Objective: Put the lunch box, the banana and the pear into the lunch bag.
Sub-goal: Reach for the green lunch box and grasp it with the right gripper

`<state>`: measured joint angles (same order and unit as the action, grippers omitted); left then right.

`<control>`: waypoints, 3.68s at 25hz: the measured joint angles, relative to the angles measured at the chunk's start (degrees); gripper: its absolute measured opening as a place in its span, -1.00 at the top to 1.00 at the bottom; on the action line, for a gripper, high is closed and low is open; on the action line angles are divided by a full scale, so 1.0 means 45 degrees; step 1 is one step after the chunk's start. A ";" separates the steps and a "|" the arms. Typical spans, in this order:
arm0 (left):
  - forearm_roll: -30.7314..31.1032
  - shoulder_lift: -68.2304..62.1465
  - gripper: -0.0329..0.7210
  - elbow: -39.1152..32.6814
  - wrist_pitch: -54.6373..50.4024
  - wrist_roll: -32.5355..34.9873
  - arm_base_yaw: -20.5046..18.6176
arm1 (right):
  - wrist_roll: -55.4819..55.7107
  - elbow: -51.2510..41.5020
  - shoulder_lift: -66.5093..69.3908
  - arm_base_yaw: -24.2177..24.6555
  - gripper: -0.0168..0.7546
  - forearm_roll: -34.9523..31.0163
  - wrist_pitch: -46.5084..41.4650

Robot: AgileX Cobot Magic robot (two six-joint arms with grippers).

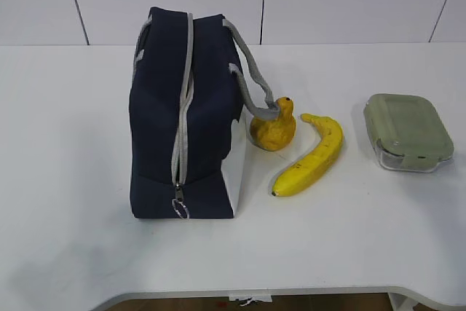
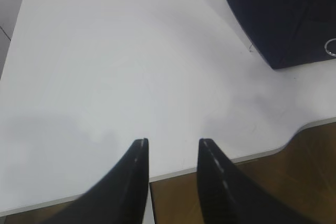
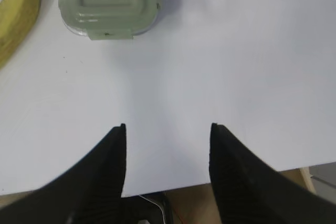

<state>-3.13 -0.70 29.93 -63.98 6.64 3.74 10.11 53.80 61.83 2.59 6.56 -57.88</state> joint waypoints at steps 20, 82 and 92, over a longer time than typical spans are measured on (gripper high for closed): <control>0.0000 0.0000 0.27 0.0000 0.0000 0.0000 0.0000 | -0.8691 0.4356 0.5113 0.5798 -0.05 -0.9090 -0.2705; 0.0045 0.0000 0.27 0.0000 0.0000 0.0000 0.0000 | -1.4822 0.5448 1.3214 0.7332 -0.38 -1.5035 -0.2249; 0.0045 0.0000 0.27 0.0000 0.0000 0.0000 0.0000 | -1.5049 0.5650 1.3848 0.7013 -0.38 -1.5530 -0.2186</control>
<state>-2.92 -0.70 29.93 -63.98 6.64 3.74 -57.61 79.22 124.15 34.15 -63.32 -67.72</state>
